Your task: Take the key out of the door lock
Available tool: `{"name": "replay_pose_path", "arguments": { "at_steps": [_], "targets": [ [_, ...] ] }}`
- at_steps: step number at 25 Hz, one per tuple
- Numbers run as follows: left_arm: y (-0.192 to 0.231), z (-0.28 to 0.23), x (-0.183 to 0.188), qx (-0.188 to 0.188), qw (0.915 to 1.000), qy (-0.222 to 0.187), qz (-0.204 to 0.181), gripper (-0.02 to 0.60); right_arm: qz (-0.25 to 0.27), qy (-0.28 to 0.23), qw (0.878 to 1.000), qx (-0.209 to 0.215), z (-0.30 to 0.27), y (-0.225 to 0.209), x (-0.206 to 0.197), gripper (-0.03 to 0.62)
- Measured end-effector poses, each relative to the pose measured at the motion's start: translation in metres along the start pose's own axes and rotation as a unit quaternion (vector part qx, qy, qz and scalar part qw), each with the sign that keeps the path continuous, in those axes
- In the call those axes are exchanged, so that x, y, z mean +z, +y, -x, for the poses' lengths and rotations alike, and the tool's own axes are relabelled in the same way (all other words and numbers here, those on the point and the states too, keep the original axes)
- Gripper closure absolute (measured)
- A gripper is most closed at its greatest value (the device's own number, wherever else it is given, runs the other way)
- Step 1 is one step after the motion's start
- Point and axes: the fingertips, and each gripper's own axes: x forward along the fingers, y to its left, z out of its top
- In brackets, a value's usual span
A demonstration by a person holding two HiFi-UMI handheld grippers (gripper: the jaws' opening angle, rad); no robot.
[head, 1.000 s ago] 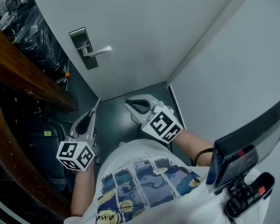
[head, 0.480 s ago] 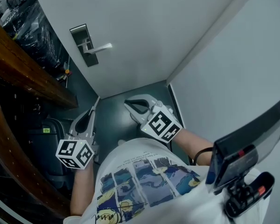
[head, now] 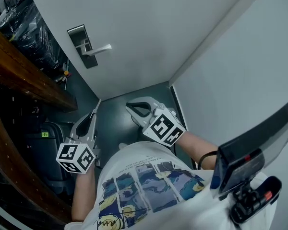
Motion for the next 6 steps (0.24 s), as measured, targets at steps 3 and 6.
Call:
{"name": "replay_pose_path", "arguments": {
  "at_steps": [3,6],
  "targets": [
    [0.0004,-0.0047,-0.0005,0.001,1.0,0.002,0.001,0.557,0.0,0.001,1.0,0.001,-0.0012,-0.0047,-0.0014,0.591],
    [0.0008,-0.0096,-0.0007,0.001,1.0,0.004,0.003,0.557,0.001,0.001,1.0,0.003,-0.0024,-0.0091,-0.0019,0.591]
  ]
}}
